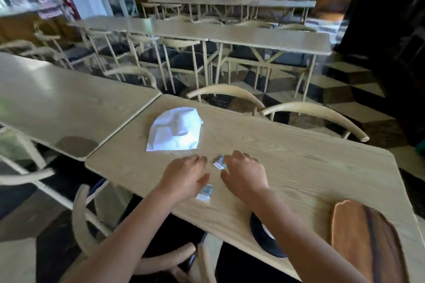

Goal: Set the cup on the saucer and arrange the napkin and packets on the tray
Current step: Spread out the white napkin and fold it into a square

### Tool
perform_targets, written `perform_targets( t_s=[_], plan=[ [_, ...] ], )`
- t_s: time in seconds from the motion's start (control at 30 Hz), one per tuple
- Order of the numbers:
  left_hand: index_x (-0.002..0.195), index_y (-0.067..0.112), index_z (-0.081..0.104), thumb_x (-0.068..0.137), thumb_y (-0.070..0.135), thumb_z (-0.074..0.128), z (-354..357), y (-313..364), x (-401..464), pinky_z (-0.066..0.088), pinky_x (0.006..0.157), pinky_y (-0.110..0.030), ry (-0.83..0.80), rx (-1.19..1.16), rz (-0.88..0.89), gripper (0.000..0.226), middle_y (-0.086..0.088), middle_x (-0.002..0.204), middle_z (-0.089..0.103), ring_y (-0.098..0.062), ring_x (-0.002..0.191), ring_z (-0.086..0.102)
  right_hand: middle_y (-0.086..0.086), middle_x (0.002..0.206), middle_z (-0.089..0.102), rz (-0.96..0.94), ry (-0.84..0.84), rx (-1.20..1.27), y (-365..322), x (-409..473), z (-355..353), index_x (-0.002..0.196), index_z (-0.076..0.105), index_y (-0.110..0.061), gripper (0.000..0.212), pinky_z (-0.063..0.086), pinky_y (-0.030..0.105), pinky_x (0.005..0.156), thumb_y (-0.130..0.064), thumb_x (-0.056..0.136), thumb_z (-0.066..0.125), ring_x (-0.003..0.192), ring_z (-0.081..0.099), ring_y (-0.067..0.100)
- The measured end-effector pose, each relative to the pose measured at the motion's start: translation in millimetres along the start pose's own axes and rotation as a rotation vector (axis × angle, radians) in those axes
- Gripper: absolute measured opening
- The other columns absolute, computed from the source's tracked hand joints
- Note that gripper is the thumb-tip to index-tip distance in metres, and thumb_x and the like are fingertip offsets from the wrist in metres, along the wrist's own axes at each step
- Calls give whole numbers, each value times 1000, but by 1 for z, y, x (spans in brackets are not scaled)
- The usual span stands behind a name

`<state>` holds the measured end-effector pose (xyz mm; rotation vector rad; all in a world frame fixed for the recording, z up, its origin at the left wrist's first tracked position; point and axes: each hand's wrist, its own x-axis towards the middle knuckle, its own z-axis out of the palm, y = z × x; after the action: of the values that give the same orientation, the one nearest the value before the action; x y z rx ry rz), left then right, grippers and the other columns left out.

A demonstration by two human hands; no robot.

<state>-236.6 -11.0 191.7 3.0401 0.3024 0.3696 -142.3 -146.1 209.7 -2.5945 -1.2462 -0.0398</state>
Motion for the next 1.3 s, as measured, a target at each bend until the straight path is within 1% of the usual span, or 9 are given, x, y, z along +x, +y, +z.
perform_targets(
  t_s=[0.17,0.37,0.47,0.57,0.77,0.9,1.03,1.17,1.3],
  plan=[
    [95,9,60,84,36,53,-44,-75,-51,49,66,-37,59,30,-49,30,-9,91,66,-32,83,63,10,108,59,-42,40,-68,-91,9,8,102,59,-10,23,43,34,78,-20,83,50,99,57,30],
    [98,9,61,84,34,51,-50,-160,-137,49,75,-36,-9,39,-65,30,-8,94,67,-31,87,62,7,117,56,6,-8,-46,-181,3,62,115,55,-15,33,40,35,89,-31,87,49,110,51,26],
    [115,12,55,88,36,47,-58,-205,-158,48,79,-36,-39,31,-93,37,-6,104,65,-28,93,61,5,121,55,30,-38,-49,-206,10,78,118,53,-17,35,39,35,91,-34,87,48,113,48,24],
    [136,16,37,91,36,45,-64,-244,-157,48,79,-35,-54,-6,-139,49,-6,119,60,-26,99,61,4,123,54,39,-54,-81,-220,26,87,120,50,-17,37,38,35,90,-34,87,47,114,47,24],
    [135,18,38,91,34,45,-29,-278,-127,46,75,-35,-85,-70,-173,47,-6,115,61,-27,95,62,3,125,52,61,-120,-113,-212,72,119,122,48,-19,38,38,35,91,-35,88,46,115,47,23],
    [135,14,39,91,31,45,14,-302,-91,46,79,-35,-181,-92,-129,47,-7,110,62,-27,95,61,3,125,52,86,-181,-119,-196,120,159,123,48,-19,37,38,34,91,-34,88,47,115,47,22],
    [124,12,46,88,26,45,52,-332,-27,47,72,-35,-305,-53,-82,39,-6,101,62,-25,86,60,4,123,51,108,-231,-81,-178,176,201,116,49,-16,31,38,35,89,-29,88,47,113,46,23],
    [127,11,45,87,19,49,89,-350,56,46,78,-37,-379,-14,-16,41,-8,113,57,-29,99,57,8,132,41,135,-230,-56,-155,229,235,122,43,-15,39,38,38,90,-23,84,50,120,38,26],
    [137,16,34,86,19,55,134,-352,114,42,84,-37,-363,-34,29,56,-7,130,45,-27,115,49,14,151,18,163,-231,-58,-126,268,259,142,23,-18,62,29,45,104,-25,87,52,138,18,28]
  ],
)
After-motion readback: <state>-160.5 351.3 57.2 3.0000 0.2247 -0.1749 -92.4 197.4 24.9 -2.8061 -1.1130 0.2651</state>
